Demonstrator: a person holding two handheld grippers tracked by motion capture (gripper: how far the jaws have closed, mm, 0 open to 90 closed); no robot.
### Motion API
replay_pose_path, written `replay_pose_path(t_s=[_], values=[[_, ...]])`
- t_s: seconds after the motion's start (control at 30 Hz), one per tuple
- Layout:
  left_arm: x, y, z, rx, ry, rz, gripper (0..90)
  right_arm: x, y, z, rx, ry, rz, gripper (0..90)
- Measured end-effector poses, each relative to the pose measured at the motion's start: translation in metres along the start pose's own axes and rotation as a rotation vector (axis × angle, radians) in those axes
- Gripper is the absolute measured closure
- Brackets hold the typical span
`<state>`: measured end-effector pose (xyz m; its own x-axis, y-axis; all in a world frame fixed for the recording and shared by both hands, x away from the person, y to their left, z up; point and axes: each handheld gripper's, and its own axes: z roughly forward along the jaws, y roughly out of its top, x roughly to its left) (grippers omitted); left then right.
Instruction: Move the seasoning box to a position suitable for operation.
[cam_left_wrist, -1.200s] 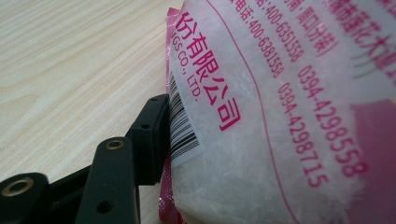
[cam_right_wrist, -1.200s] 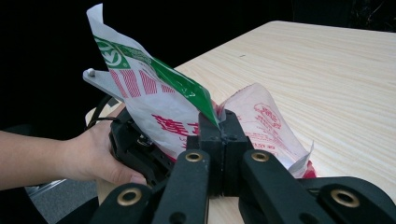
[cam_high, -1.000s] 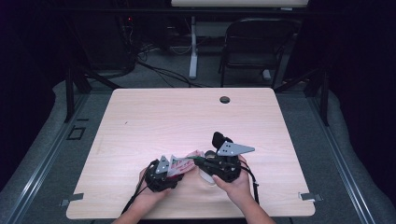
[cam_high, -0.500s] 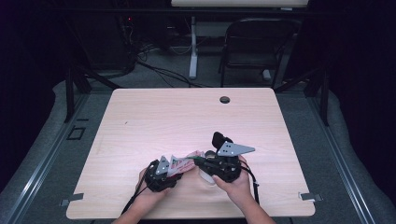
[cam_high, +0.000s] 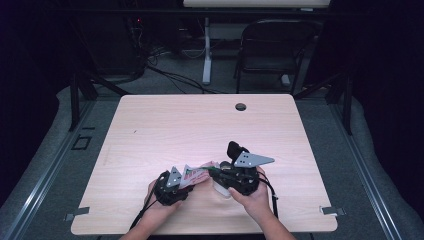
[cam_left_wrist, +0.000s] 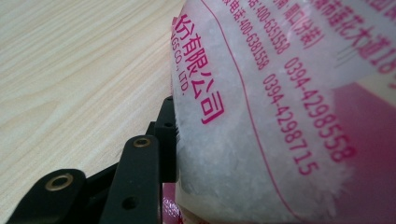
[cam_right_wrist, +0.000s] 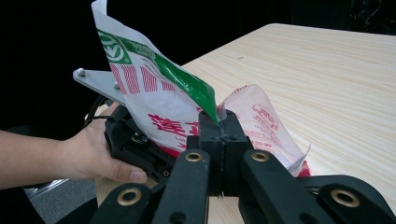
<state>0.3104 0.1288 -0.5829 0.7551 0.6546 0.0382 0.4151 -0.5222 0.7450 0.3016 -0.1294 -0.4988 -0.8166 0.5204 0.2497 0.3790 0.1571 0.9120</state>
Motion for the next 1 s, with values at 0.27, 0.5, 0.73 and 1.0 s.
replay_pose_path(t_s=[0.27,0.5,0.73,1.0], values=[[-0.0004,0.0018,-0.0023,0.010,0.018,0.015,64.3,-0.0009,-0.0006,-0.0014,-0.002,-0.005,0.000,90.0],[-0.0011,0.0025,-0.0044,0.006,0.066,0.036,64.7,-0.0007,-0.0009,-0.0011,-0.003,-0.008,-0.004,90.0],[-0.0015,0.0042,-0.0075,0.018,0.097,0.060,65.1,-0.0004,-0.0014,-0.0014,-0.002,-0.015,-0.008,90.0],[-0.0029,0.0051,-0.0098,0.016,0.145,0.083,65.3,-0.0008,-0.0021,-0.0019,0.000,-0.015,-0.011,89.6]])
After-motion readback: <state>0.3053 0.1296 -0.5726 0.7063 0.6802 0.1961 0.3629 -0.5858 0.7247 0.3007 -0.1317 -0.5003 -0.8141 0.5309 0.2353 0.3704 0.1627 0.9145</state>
